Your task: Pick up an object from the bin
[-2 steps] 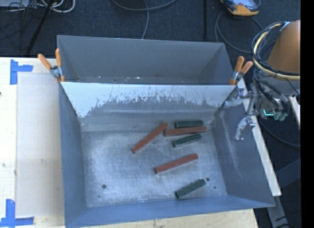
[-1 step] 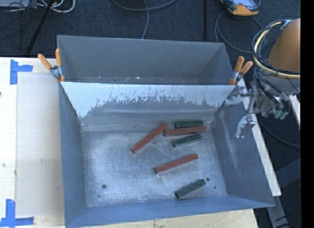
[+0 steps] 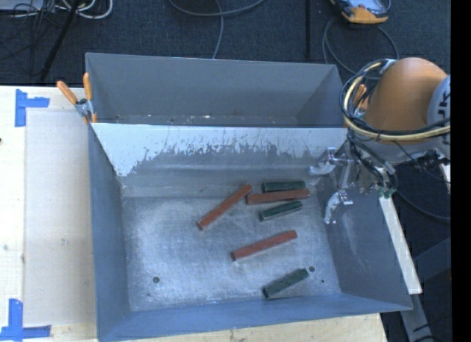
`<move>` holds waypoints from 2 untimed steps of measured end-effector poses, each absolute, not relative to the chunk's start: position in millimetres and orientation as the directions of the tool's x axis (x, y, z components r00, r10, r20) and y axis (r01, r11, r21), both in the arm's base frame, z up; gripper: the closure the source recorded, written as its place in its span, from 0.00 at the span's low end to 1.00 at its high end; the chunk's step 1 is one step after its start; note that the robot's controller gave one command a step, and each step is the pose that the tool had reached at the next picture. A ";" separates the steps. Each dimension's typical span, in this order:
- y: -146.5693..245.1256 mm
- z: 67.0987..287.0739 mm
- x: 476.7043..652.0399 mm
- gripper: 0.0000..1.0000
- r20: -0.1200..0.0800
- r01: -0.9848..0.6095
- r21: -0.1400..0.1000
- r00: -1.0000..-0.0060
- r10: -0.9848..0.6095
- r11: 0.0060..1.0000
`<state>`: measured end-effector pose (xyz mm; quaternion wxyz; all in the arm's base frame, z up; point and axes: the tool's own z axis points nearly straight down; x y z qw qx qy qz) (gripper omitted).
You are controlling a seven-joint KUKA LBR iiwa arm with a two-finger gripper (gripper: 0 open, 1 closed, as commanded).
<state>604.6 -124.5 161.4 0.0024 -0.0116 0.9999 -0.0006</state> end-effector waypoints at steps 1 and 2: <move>-86.7 146.7 606.8 0.00 0.004 -0.226 0.002 -0.974 -0.226 0.974; -74.2 136.5 579.8 0.00 0.000 -0.103 0.001 -0.995 -0.103 0.995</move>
Offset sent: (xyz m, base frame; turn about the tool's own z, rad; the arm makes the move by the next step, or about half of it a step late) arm -0.0303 0.0527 -0.0283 -0.0739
